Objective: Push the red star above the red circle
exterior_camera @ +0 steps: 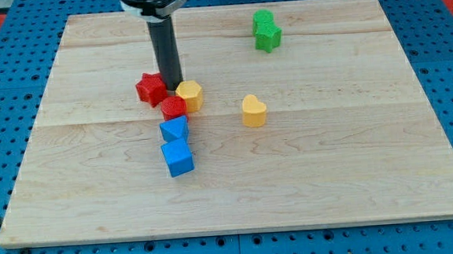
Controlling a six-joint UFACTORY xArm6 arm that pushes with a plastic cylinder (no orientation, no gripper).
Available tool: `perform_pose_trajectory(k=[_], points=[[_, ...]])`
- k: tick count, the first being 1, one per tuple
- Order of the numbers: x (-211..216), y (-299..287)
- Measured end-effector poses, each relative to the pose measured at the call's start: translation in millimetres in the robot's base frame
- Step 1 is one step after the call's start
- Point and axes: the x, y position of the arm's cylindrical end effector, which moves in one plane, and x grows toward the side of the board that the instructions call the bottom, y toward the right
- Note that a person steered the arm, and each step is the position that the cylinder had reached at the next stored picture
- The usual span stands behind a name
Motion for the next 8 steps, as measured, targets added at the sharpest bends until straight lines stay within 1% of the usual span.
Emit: perform_pose_trajectory(k=[1,2,3,5,6,7,8], points=[[2.1,-6.3],[20.5,-0.4],[27.5,16.5],[27.5,87.3],[27.5,90.0],[27.0,80.4],[-0.4,37.6]])
